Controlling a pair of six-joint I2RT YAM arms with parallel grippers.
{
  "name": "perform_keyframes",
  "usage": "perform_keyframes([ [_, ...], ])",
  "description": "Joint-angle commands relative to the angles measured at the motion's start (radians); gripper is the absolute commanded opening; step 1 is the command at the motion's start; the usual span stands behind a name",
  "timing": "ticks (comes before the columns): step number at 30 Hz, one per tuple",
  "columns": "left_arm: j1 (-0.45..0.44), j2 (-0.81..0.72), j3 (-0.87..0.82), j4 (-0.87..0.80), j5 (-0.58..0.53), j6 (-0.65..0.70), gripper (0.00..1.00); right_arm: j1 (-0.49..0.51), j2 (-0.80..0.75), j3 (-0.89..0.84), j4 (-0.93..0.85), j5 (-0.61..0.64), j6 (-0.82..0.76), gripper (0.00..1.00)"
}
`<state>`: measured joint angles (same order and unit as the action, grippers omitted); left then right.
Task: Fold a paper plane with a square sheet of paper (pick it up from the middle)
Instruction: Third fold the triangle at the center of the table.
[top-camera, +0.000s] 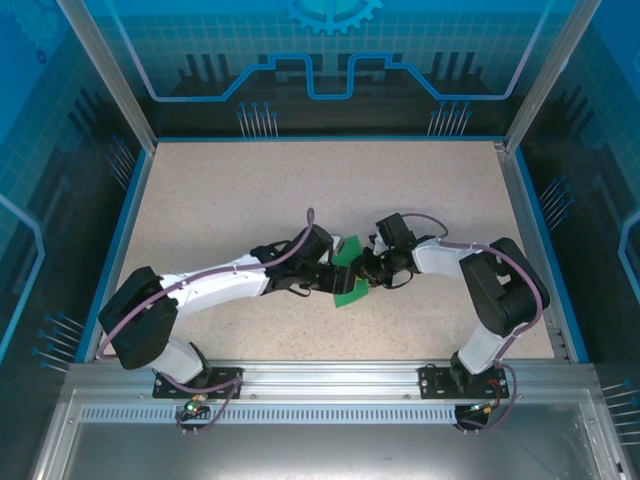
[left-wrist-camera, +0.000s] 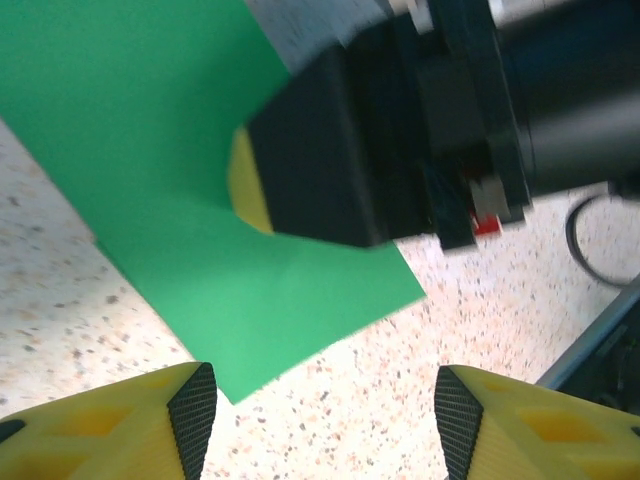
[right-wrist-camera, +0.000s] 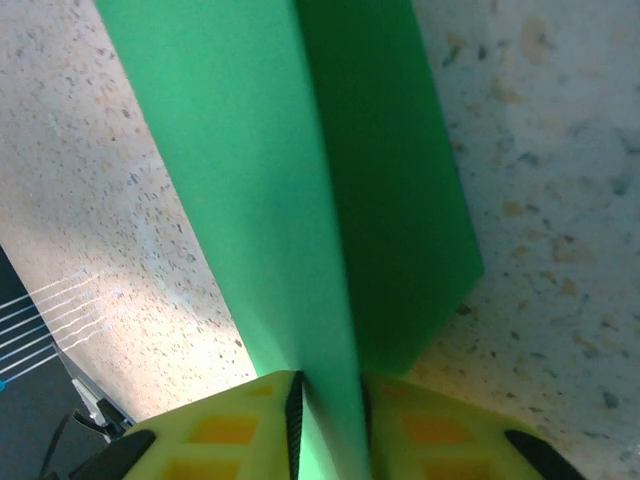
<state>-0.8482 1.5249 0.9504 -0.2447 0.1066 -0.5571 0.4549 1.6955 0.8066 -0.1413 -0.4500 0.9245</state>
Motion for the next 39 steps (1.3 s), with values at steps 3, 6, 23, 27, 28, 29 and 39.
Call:
perform_keyframes([
  [3,-0.054,0.025,0.002,-0.039,-0.114,-0.005,0.64,-0.031,-0.027,0.051,-0.072,-0.032,-0.094,0.14],
  [6,-0.054,-0.003,-0.014,-0.030,-0.178,-0.049,0.63,-0.037,-0.034,0.022,-0.009,-0.056,-0.051,0.07],
  [23,-0.114,-0.025,0.027,-0.092,-0.198,0.119,0.72,-0.003,-0.033,-0.086,0.251,-0.087,0.229,0.18],
  [27,-0.172,0.046,0.091,-0.149,-0.288,0.146,0.73,-0.020,-0.045,-0.056,0.141,-0.062,0.145,0.27],
  [28,-0.183,0.063,0.103,-0.154,-0.302,0.149,0.73,-0.026,-0.045,-0.051,0.127,-0.065,0.128,0.28],
  [29,-0.195,0.085,0.118,-0.164,-0.317,0.151,0.73,-0.032,-0.045,-0.046,0.116,-0.066,0.113,0.29],
  [39,-0.289,0.278,0.289,-0.266,-0.497,0.152,0.76,-0.087,-0.040,0.016,0.027,-0.144,-0.007,0.29],
])
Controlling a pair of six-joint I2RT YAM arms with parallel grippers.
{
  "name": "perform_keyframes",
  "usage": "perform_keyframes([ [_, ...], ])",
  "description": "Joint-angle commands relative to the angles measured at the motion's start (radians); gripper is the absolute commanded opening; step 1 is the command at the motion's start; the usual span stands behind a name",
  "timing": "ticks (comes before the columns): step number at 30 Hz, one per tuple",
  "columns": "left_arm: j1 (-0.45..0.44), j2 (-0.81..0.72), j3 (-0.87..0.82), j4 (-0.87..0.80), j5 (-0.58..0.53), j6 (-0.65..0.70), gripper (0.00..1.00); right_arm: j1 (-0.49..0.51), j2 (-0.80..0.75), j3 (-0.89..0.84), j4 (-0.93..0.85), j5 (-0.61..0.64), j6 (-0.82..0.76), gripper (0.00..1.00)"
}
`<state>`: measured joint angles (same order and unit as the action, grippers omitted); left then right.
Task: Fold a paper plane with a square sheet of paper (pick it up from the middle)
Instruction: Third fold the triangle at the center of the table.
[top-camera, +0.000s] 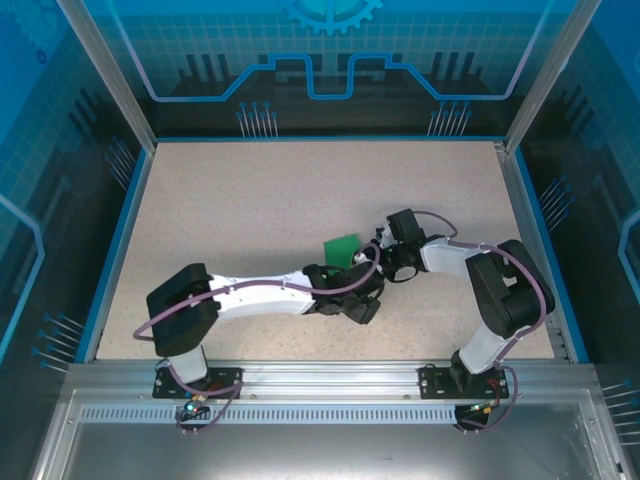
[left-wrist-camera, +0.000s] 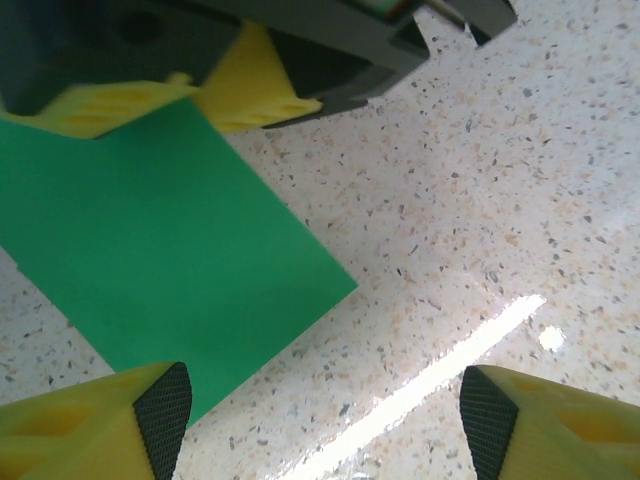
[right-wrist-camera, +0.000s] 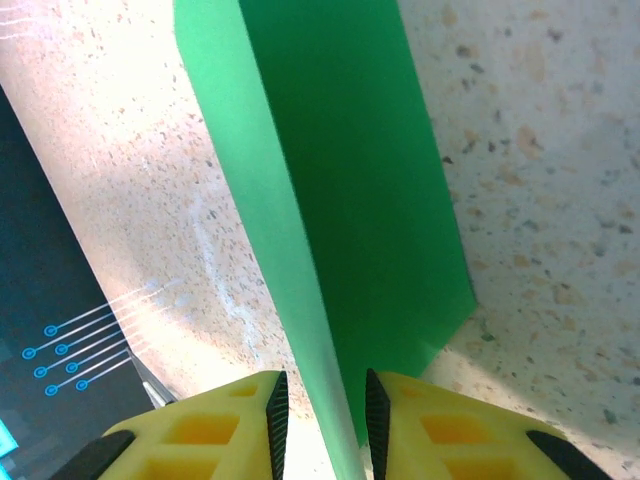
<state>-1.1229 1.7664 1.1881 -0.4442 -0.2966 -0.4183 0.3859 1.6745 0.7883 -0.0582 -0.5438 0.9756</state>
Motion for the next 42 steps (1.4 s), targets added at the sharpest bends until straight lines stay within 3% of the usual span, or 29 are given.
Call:
perform_keyframes([
  [1,-0.018,0.053,0.063,-0.072,-0.105,0.013,0.76,-0.020,-0.014,0.038,-0.052,-0.066,-0.061,0.28],
  [13,-0.044,0.146,0.162,-0.145,-0.247,-0.029,0.73,-0.042,0.005,0.063,-0.080,-0.114,-0.096,0.24],
  [28,-0.044,0.124,0.139,-0.134,-0.263,-0.025,0.30,-0.061,0.004,0.055,-0.111,-0.094,-0.127,0.24],
  [36,-0.040,0.099,0.124,-0.122,-0.253,0.000,0.12,-0.064,-0.002,0.060,-0.132,-0.083,-0.144,0.24],
  [42,0.019,0.031,0.048,-0.020,-0.073,0.051,0.04,-0.068,-0.042,0.070,-0.200,-0.025,-0.191,0.26],
])
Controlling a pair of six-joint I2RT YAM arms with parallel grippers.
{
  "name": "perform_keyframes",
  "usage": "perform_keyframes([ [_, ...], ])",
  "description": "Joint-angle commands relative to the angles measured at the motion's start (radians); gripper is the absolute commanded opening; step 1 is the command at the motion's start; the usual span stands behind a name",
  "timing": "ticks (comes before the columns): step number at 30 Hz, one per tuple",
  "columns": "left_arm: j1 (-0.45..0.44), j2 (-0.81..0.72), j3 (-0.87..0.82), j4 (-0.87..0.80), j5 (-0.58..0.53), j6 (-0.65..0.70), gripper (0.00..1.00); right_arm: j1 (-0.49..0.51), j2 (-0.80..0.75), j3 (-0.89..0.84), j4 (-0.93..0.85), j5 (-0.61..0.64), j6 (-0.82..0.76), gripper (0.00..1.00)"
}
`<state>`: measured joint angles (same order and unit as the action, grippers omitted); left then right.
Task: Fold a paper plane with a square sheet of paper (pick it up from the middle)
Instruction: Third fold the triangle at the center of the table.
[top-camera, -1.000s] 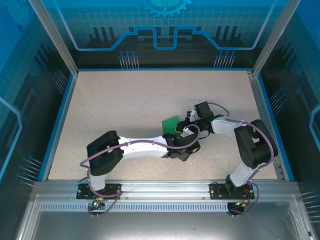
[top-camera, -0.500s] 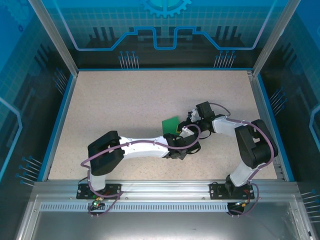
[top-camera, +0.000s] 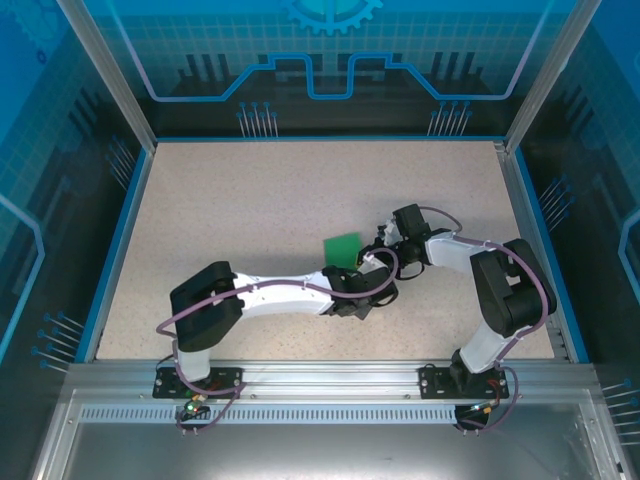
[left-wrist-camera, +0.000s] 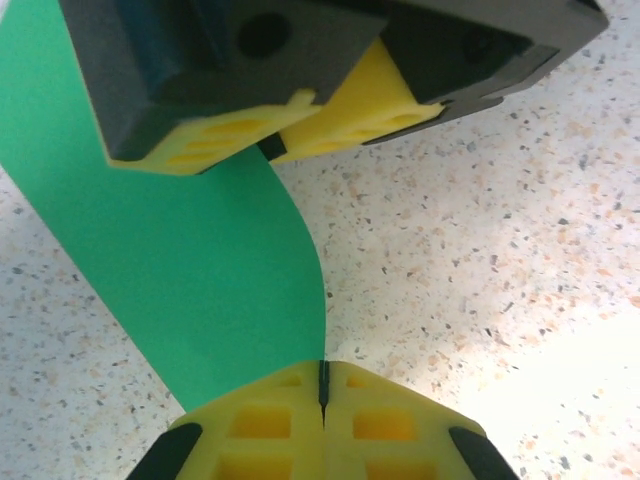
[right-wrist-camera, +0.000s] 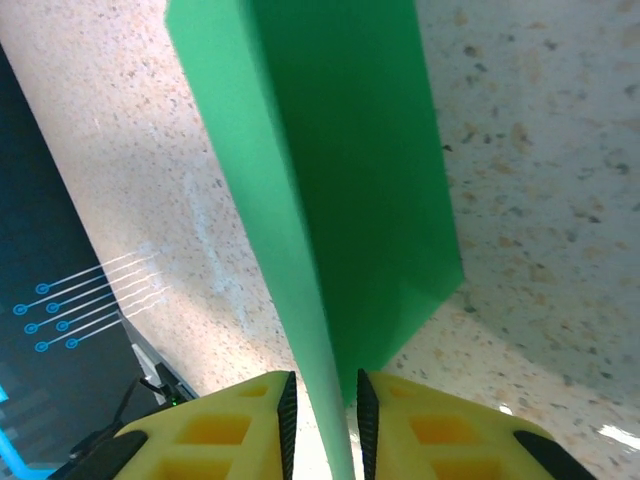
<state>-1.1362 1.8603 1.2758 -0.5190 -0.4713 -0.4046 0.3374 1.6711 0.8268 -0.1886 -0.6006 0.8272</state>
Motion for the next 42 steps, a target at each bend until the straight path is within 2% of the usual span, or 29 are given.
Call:
perform_keyframes([
  [1,0.049,-0.081,-0.061,0.082,0.147,0.040,0.04,-0.021,-0.050,0.033,-0.090,0.053,-0.052,0.26],
  [7,0.161,-0.136,-0.134,0.173,0.358,0.058,0.06,-0.036,-0.135,-0.012,-0.121,0.141,-0.076,0.28],
  [16,0.283,-0.114,-0.172,0.212,0.517,0.096,0.07,-0.027,-0.222,-0.102,-0.072,0.147,-0.087,0.26],
  [28,0.370,-0.080,-0.172,0.220,0.585,0.140,0.08,0.067,-0.197,-0.111,-0.047,0.158,-0.078,0.22],
  [42,0.404,-0.018,-0.143,0.214,0.585,0.180,0.10,0.124,-0.150,-0.081,-0.034,0.173,-0.060,0.18],
])
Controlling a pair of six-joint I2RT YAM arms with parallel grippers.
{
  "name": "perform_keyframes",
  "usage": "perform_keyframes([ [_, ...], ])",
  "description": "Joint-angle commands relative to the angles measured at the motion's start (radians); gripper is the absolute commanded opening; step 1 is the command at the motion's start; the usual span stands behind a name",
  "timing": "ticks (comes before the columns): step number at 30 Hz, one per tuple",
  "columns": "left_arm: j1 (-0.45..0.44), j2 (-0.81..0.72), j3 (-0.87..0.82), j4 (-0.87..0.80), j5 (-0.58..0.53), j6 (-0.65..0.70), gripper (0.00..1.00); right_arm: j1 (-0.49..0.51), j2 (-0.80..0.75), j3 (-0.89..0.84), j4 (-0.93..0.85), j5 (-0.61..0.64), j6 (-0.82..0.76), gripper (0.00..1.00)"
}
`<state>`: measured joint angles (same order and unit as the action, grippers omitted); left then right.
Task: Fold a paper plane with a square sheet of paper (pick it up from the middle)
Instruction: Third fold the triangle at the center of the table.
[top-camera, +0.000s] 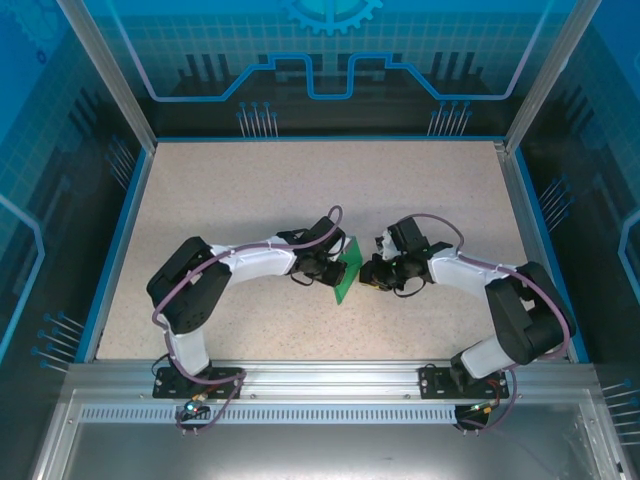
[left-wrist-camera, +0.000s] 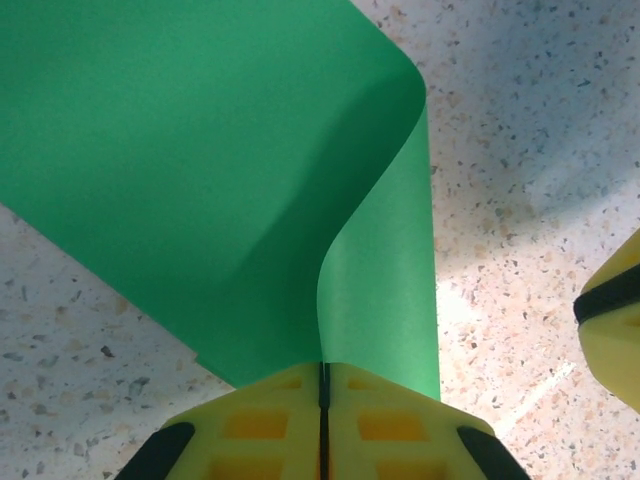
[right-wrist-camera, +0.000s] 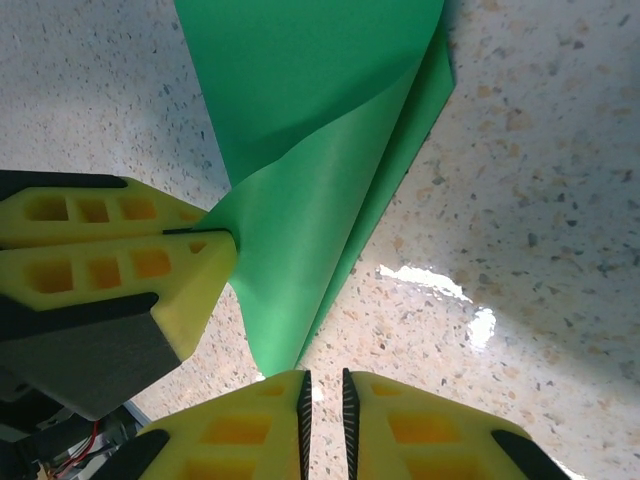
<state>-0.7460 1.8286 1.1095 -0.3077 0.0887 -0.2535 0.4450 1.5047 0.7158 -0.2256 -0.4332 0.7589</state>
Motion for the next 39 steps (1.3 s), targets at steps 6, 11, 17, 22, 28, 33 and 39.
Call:
perform_keyframes([
  [6,0.022,0.037,0.039,0.007,0.027,0.045,0.11,0.031,0.037,0.036,0.009,0.010,0.013,0.18],
  [11,0.027,0.058,0.056,-0.002,0.020,0.054,0.12,0.039,0.054,0.042,0.012,0.010,0.016,0.18],
  [17,0.031,0.062,0.055,-0.011,0.010,0.055,0.12,0.042,0.063,0.046,0.011,0.011,0.016,0.18],
  [22,0.033,0.047,0.039,-0.015,0.009,0.041,0.13,0.043,0.069,0.049,0.006,0.016,0.014,0.18],
  [28,0.032,0.039,0.029,-0.014,-0.002,0.031,0.14,0.043,0.072,0.048,0.006,0.016,0.011,0.18],
  [33,0.032,0.038,0.032,-0.025,0.006,0.022,0.15,0.042,0.072,0.049,0.005,0.016,0.009,0.18],
  [39,0.031,0.018,0.012,-0.020,0.006,0.006,0.15,0.043,0.075,0.048,0.002,0.019,0.008,0.18],
])
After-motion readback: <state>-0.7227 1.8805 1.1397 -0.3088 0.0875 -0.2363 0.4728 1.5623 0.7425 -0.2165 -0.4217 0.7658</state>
